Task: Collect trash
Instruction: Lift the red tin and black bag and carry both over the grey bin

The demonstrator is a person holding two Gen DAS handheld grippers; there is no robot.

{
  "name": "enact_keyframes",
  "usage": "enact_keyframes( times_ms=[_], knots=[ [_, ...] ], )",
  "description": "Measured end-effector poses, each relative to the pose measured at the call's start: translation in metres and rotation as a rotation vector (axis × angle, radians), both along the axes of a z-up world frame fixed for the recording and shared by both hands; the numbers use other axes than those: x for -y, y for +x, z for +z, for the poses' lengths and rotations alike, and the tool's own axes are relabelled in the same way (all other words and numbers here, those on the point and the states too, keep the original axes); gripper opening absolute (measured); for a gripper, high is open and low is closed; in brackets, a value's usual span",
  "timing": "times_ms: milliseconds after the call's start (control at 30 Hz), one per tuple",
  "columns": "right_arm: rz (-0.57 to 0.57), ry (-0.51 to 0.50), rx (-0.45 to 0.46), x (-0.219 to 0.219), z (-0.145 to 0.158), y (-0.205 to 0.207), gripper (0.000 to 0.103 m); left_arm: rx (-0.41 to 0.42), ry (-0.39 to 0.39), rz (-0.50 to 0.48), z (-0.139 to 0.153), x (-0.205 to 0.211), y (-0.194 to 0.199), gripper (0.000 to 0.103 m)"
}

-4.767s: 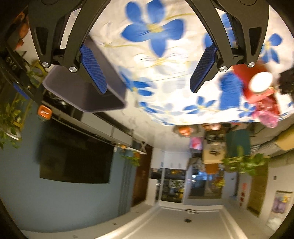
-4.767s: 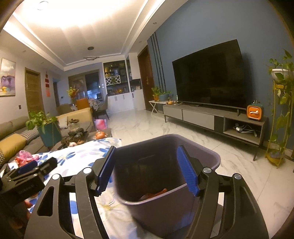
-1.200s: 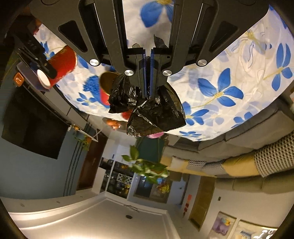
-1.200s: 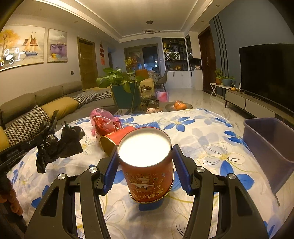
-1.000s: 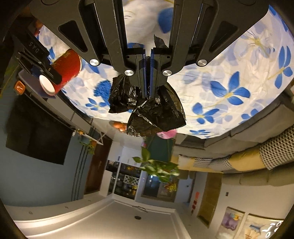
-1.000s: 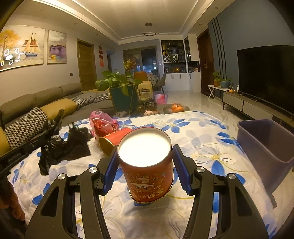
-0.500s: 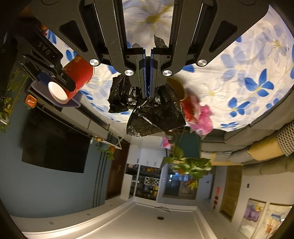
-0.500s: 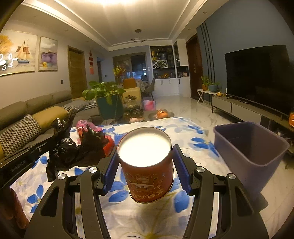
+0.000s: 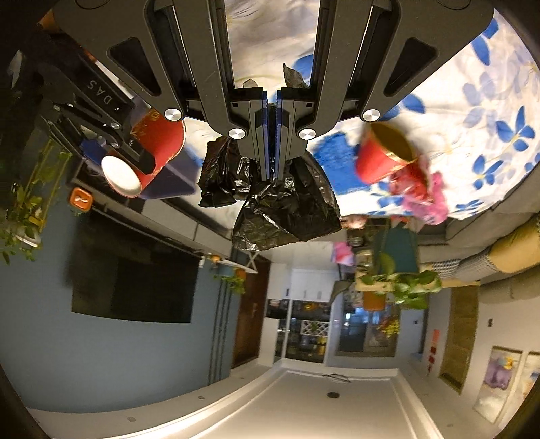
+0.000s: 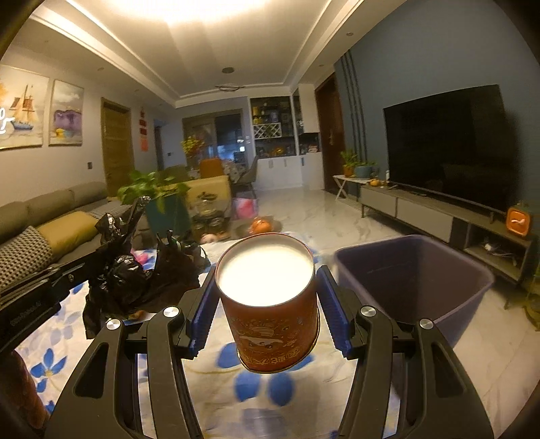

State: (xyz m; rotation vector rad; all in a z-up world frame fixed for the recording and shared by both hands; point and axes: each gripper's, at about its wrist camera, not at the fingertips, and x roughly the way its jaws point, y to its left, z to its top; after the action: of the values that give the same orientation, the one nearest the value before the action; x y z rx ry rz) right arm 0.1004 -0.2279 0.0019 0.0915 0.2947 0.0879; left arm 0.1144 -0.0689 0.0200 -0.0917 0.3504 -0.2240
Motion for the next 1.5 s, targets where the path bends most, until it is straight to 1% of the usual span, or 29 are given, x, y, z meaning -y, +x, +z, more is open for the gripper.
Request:
enact_keyframes(
  times_ms=[233, 333, 467, 667, 833, 900, 1133, 1500],
  knots=[
    [-0.098, -0.012, 0.034, 0.044, 0.012, 0.002, 0.057, 0.024, -0.001, -0.084, 0.011, 0.058, 0.021, 0.002],
    [-0.137, -0.014, 0.047, 0.063, 0.015, 0.005, 0.057, 0.033, 0.01, -0.113, 0.012, 0.084, 0.031, 0.002],
    [-0.187, -0.012, 0.065, 0.087, 0.019, 0.011, 0.057, 0.036, 0.013, -0.139, 0.012, 0.108, 0.045, 0.002],
    [-0.244, 0.004, 0.078, 0.118, 0.017, 0.025, 0.057, 0.032, 0.002, -0.175, 0.005, 0.136, 0.073, 0.002],
    [-0.273, 0.017, 0.067, 0.139, 0.009, 0.037, 0.057, 0.007, -0.01, -0.199, -0.012, 0.156, 0.097, 0.002],
    [-0.28, 0.014, 0.059, 0.143, 0.005, 0.041, 0.057, -0.008, -0.023, -0.209, -0.019, 0.163, 0.105, 0.002],
    [-0.294, 0.004, 0.038, 0.148, -0.002, 0.056, 0.057, -0.034, -0.03, -0.234, -0.034, 0.181, 0.12, 0.002],
    [-0.302, -0.002, 0.018, 0.142, -0.005, 0.071, 0.057, -0.066, -0.048, -0.25, -0.047, 0.19, 0.135, 0.002]
  ],
)
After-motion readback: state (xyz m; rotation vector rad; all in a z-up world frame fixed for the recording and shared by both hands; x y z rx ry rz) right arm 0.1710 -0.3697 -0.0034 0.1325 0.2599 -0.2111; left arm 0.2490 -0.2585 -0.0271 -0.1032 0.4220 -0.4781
